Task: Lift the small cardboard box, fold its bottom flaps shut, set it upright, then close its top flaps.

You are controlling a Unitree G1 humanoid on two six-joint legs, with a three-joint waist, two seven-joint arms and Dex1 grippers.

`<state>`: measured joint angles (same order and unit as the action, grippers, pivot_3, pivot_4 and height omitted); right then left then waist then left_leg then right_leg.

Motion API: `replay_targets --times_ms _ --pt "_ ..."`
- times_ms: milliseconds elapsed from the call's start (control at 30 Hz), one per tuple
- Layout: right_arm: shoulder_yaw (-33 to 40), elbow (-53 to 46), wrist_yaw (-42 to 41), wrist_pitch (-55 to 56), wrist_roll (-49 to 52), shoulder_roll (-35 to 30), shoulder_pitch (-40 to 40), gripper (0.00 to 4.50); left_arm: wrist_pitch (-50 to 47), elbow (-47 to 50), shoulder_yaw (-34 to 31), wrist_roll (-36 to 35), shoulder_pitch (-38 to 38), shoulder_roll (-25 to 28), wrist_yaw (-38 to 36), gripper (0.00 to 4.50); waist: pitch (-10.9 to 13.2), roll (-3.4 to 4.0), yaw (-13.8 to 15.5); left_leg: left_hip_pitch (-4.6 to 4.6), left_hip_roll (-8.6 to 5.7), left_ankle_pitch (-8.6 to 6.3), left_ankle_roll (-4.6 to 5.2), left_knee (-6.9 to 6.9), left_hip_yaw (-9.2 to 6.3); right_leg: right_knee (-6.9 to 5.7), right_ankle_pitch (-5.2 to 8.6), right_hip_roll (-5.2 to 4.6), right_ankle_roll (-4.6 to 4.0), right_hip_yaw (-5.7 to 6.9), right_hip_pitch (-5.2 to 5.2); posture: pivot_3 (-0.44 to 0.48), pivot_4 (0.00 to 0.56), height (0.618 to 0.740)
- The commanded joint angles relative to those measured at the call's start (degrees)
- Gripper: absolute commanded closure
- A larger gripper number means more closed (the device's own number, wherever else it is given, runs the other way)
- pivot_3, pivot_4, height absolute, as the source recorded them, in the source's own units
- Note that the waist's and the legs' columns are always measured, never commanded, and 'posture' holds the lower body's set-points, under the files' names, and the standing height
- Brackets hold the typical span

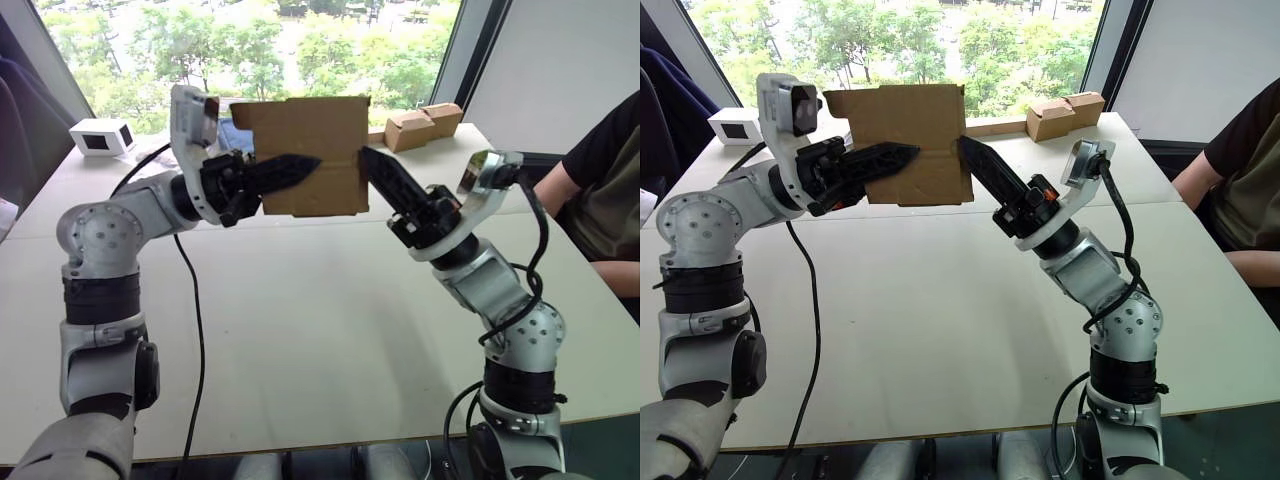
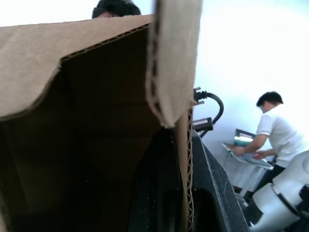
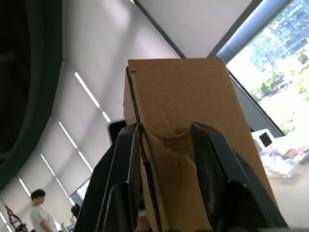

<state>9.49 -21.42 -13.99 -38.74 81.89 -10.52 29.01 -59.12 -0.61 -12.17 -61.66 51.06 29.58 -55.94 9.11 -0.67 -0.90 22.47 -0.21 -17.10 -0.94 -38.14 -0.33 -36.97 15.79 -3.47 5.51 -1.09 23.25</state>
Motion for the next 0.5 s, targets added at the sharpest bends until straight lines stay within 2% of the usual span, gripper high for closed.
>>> replay_targets --times_ms 33,267,500 --pt "-3.43 -4.48 0.46 0.03 0.37 1.77 0.02 2.88 1.31 0.28 0.16 0.54 0.62 -0.56 0.45 4.5 0.0 0.0 0.0 0.0 0.0 0.0 0.0 0.0 0.0 0.0 0.0 0.0 0.0 0.0 0.0 0.0 0.15 0.74" --pt "-5.22 -5.62 -0.25 -0.44 -2.59 0.42 -1.18 2.88 2.4 -0.79 0.12 1.77 1.2 -1.33 1.01 4.5 0.0 0.0 0.03 0.0 -0.01 0.0 0.0 0.0 0.0 0.0 0.0 0.0 0.0 0.0 0.0 0.0 0.15 0.74" --pt "2.32 -4.68 -0.9 -0.32 3.38 -5.49 -3.11 2.88 1.5 -0.47 -0.5 1.21 0.87 -0.43 0.22 4.5 0.0 0.0 0.12 0.0 0.0 0.0 0.0 0.0 0.0 0.01 0.0 -0.01 0.0 0.0 -0.01 0.0 0.15 0.74"
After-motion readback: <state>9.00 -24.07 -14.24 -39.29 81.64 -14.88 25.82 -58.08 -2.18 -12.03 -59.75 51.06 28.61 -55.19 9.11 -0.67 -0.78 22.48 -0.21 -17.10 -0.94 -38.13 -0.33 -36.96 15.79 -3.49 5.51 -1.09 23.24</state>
